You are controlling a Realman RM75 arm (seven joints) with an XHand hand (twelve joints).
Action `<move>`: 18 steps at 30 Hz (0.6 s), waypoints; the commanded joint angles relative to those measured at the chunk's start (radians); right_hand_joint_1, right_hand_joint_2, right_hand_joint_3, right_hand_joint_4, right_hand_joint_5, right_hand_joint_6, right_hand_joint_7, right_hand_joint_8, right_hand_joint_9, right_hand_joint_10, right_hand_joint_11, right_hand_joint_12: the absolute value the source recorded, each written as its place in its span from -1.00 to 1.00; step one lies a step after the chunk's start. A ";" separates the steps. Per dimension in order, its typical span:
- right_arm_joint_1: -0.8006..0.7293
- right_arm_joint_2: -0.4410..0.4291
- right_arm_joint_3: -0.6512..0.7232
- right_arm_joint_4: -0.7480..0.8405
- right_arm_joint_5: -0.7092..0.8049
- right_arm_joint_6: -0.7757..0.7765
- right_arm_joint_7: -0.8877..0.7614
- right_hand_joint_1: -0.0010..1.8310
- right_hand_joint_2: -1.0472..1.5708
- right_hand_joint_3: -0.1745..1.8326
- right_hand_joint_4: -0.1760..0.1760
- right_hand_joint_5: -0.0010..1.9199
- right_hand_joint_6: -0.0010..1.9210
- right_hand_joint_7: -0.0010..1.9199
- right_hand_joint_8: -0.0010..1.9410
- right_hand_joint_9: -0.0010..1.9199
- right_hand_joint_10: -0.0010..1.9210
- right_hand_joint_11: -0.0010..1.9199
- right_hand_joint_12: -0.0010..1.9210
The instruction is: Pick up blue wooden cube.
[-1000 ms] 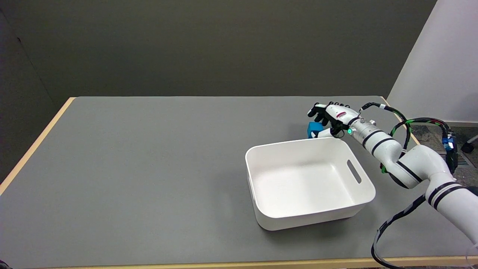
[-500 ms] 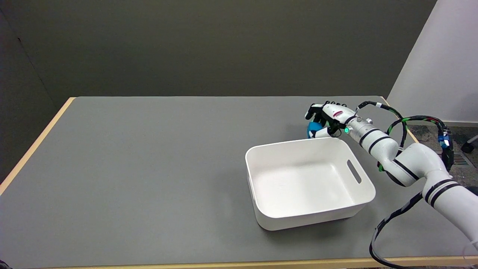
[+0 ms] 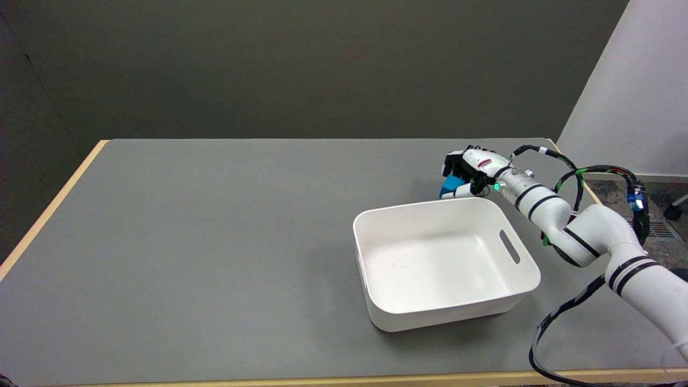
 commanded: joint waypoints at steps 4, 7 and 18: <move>0.014 -0.011 -0.006 0.010 -0.002 -0.007 0.000 0.46 0.62 -0.47 -0.83 -0.42 0.55 -0.19 0.42 -0.19 0.69 -0.14 1.00; 0.017 -0.011 -0.006 0.009 -0.002 -0.010 0.000 0.46 0.62 -0.46 -0.84 -0.42 0.56 -0.19 0.43 -0.19 0.70 -0.14 1.00; 0.031 -0.014 0.113 -0.061 0.020 -0.115 0.000 0.45 0.56 -0.28 -0.70 -0.40 0.65 -0.19 0.45 -0.19 0.72 -0.18 1.00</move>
